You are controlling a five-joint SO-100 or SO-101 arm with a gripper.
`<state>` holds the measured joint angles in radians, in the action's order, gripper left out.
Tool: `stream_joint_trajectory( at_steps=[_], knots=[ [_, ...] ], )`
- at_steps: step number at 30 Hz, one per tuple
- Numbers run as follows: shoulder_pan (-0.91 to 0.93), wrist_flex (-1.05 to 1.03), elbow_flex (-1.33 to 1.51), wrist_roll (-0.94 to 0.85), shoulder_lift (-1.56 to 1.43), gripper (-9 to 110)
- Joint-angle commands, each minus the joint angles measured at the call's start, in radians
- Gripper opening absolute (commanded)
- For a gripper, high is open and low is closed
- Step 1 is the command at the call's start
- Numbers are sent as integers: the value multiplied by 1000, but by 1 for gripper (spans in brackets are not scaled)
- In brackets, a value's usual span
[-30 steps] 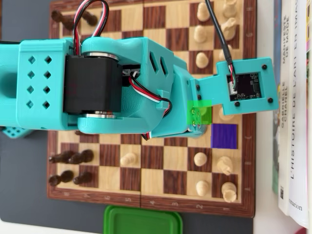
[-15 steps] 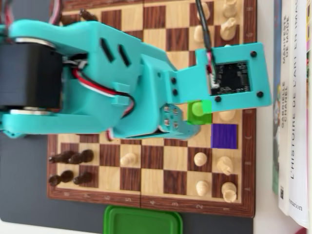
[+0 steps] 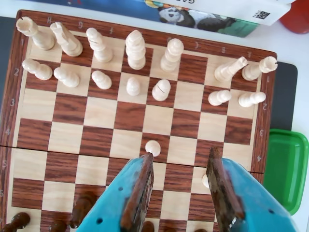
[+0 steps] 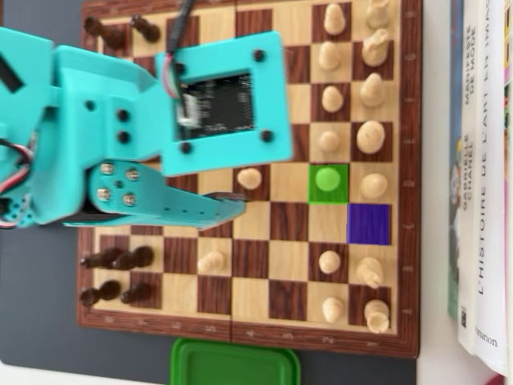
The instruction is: Play chess
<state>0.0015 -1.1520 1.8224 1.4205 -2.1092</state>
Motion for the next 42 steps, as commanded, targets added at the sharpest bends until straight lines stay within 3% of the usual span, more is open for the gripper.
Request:
stream_joint_trajectory(
  at_steps=[1,7,19,30,39,42],
  knots=[
    [6,15,86,5,-166,17],
    [2,57,357,5,-465,17],
    [-11,531,870,6,-933,17],
    [-67,1144,1224,54,-1216,17],
    [-137,1347,1255,52,-1236,17],
    [-144,1509,1298,54,-1236,17]
  ],
)
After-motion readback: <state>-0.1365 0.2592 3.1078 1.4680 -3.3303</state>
